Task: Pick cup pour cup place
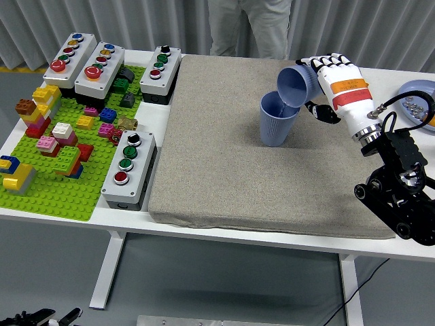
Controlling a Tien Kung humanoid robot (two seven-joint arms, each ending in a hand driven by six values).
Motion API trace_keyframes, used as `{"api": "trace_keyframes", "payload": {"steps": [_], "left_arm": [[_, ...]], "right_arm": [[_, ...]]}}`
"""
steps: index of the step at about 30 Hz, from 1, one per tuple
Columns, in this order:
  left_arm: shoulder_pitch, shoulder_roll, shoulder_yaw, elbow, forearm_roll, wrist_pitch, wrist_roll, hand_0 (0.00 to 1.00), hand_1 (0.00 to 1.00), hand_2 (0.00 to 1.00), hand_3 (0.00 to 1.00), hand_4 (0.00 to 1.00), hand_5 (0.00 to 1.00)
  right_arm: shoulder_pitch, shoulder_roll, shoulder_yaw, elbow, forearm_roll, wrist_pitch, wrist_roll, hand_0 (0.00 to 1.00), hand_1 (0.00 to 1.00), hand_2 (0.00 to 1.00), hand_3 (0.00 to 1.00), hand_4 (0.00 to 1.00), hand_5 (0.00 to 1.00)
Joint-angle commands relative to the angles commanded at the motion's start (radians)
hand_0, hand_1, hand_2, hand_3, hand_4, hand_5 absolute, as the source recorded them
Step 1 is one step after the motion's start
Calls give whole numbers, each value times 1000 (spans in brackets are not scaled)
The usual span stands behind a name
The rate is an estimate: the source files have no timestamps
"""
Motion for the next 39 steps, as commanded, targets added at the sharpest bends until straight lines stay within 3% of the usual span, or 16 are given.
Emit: {"api": "trace_keyframes", "payload": {"steps": [23,39], "left_arm": [[0,0,3,0,-5,0,-1,766,771,832,699,506,998],[6,0,0,0,0,0,0,767,770,832,699,506,998]], "right_arm": [[11,-5,-23,9,-92,0,-92,869,646,528,535,661,2],[1,-4,-19,11,-49,0,-94,868,647,531,535,657,2]]}}
